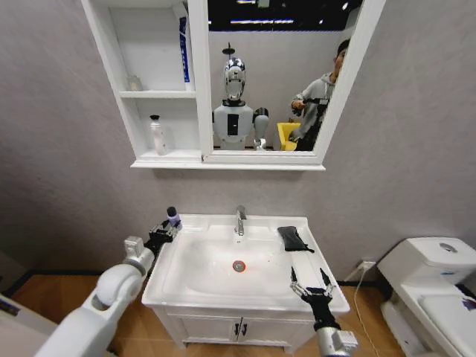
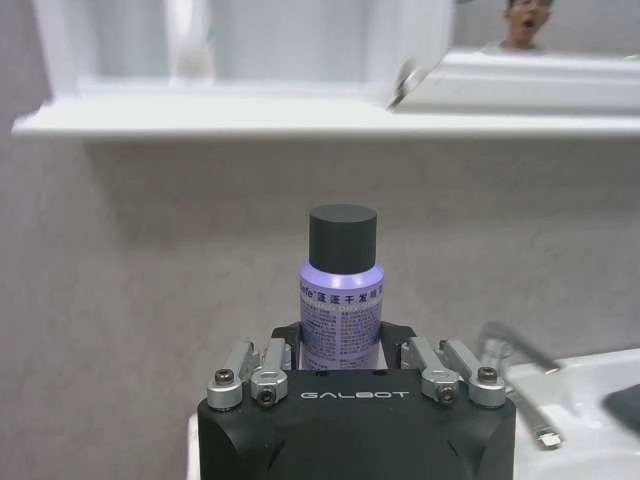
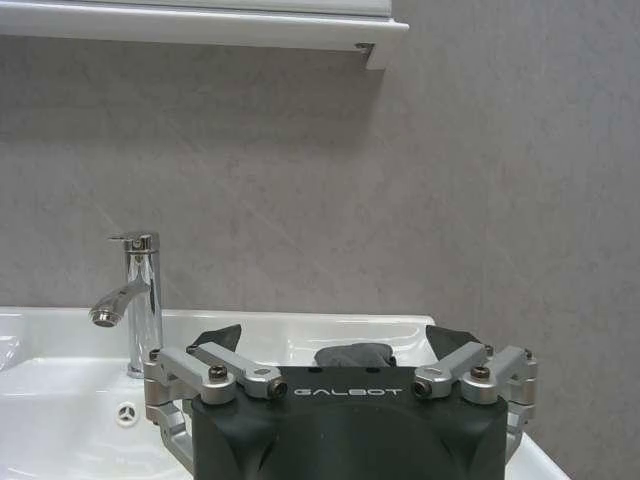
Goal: Move facial cleanser and shampoo from washbasin to cabinet, then wipe washbasin with towel.
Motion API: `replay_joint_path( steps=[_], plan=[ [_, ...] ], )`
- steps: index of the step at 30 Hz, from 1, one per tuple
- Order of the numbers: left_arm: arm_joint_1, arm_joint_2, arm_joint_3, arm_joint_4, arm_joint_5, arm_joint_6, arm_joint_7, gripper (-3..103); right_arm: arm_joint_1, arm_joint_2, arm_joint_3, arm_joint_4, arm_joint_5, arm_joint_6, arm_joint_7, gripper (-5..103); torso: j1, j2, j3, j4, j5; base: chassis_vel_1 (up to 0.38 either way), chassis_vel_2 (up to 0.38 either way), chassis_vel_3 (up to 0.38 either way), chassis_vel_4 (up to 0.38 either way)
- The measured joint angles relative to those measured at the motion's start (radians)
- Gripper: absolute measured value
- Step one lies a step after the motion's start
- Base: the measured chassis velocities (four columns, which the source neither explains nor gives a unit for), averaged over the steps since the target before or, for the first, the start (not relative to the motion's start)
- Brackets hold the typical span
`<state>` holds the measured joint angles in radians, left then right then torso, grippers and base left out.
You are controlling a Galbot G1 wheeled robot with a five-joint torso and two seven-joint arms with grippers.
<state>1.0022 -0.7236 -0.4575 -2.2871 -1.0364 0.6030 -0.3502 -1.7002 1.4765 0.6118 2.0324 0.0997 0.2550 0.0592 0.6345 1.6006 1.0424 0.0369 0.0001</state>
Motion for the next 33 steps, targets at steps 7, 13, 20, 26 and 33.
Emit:
replay_joint_path(
  steps=[7,13,20,26,33],
  plan=[
    [-0.234,0.181,-0.009,-0.117,-0.382,0.12,-0.146,42,-0.014,0.003,0.004,0.015,-0.003,0.004,-0.001,100,0.0,0.0,0.0,0.0,-0.0001,0.0,0.0,0.0,0.0],
    [-0.451,0.216,0.061,-0.044,-0.501,0.129,-0.185,42,-0.015,0.004,0.006,0.017,-0.004,0.006,-0.001,100,0.0,0.0,0.0,0.0002,-0.0003,0.0,0.0,0.0,0.0],
    [-0.748,0.18,0.234,0.159,-0.528,0.131,-0.186,42,-0.008,0.009,0.005,0.009,-0.006,0.006,-0.001,100,0.0,0.0,0.0,0.0001,-0.0002,0.0,0.0,0.0,0.0],
    [-0.93,0.105,0.393,0.293,-0.525,0.136,-0.198,42,0.004,0.009,0.006,-0.002,-0.008,0.004,-0.001,100,0.0,0.0,0.0,0.0,-0.0001,0.0,0.0,0.0,0.0],
    [-1.076,0.044,0.512,0.423,-0.456,0.136,-0.151,42,0.021,0.008,0.012,-0.023,-0.004,-0.001,-0.001,100,0.0,0.0,0.0,0.0001,0.0,0.0,0.0,0.0,0.0]
  ],
)
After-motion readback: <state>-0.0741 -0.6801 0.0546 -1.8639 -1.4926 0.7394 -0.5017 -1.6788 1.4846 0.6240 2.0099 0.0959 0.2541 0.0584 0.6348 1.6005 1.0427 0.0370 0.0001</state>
